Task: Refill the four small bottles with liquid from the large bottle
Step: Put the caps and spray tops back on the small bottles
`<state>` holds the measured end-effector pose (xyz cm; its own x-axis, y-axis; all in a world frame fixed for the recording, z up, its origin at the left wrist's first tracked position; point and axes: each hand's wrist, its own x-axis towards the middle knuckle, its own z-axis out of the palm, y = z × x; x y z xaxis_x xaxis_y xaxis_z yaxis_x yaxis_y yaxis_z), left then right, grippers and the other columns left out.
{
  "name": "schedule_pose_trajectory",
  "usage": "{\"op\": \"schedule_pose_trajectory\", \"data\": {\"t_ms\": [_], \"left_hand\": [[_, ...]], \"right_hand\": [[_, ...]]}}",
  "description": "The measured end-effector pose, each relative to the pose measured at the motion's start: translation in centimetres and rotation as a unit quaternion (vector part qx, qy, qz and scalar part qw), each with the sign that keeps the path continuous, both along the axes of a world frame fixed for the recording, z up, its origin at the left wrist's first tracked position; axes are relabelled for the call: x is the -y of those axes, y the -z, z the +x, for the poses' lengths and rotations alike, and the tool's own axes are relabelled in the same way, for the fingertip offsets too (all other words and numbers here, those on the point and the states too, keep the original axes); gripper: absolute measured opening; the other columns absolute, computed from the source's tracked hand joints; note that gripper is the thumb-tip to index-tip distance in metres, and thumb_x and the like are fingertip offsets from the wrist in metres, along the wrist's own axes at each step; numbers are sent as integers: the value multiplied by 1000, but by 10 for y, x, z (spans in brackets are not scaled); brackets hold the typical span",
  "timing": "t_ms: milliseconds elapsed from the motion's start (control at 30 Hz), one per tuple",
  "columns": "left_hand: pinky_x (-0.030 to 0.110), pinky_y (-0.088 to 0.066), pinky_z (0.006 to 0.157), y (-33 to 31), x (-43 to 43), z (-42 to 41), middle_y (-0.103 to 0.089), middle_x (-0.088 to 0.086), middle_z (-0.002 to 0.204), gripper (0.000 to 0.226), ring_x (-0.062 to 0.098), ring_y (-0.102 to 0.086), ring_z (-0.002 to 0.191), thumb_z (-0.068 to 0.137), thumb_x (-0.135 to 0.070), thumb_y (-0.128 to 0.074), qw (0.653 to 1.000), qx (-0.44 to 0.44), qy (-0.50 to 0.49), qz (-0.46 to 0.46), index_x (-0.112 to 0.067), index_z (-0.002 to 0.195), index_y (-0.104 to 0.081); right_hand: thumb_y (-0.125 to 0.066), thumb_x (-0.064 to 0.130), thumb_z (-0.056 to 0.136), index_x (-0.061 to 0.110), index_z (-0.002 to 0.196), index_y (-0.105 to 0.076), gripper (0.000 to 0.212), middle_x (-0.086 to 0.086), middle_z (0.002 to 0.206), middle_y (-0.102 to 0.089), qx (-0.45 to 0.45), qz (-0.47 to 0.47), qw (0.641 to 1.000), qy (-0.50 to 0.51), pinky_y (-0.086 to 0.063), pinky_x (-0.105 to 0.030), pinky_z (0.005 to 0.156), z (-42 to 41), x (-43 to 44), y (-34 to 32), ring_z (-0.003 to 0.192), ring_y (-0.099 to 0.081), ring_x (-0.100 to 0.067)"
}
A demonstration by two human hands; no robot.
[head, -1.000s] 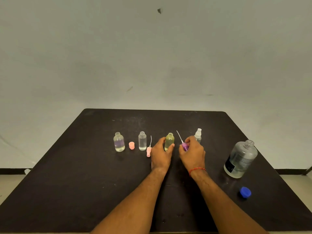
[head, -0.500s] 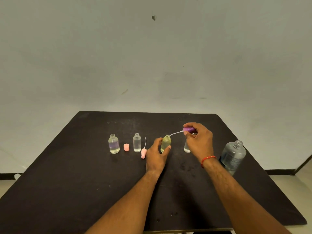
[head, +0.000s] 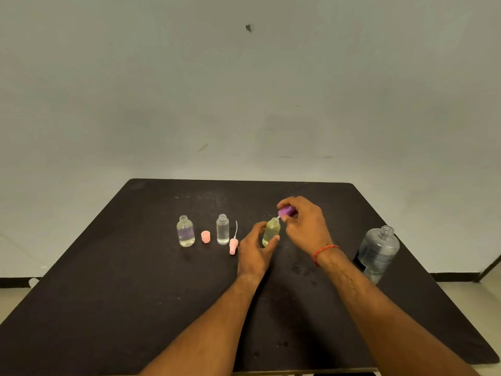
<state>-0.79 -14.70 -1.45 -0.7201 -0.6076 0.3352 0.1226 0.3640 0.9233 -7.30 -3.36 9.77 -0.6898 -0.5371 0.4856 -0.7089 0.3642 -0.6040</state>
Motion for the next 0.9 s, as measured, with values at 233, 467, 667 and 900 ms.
{"op": "schedule_pose_trajectory", "data": {"t_ms": [233,467,667,900], "left_hand": [[32,-59,80,-4,-2,2,-72,-15,103,30,7,-69,94,90,-33,-74,1000,-3,11,13,-34,118,-64],[32,-59,83,-5,-3,2,-72,-17,103,28,3,-68,98,91,-32,-73,1000,-7,9,8,-31,119,-65],[31,-58,83,-7,-4,4,-72,-16,103,26,4,-68,97,92,-28,-73,1000,-16,7,12,-31,117,-66],[29,-58,82,-8,-4,5,-71,-20,103,27,4,-68,96,92,-25,-73,1000,-16,8,7,-37,115,-64]], "right_hand": [[-64,0,85,21,102,-64,27,7,101,-64,72,14,997,-11,-50,-17,84,-3,16,9,94,-59,-7],[-63,1,86,19,99,-64,23,5,100,-62,94,20,995,-1,-43,-10,75,-7,23,16,91,-57,-8],[-64,4,87,18,99,-64,18,4,100,-61,99,22,995,2,-43,-11,73,-11,25,17,89,-57,-9],[-69,12,86,20,93,-65,11,5,94,-62,96,29,995,23,-43,-11,72,-11,25,24,84,-58,-9]]}}
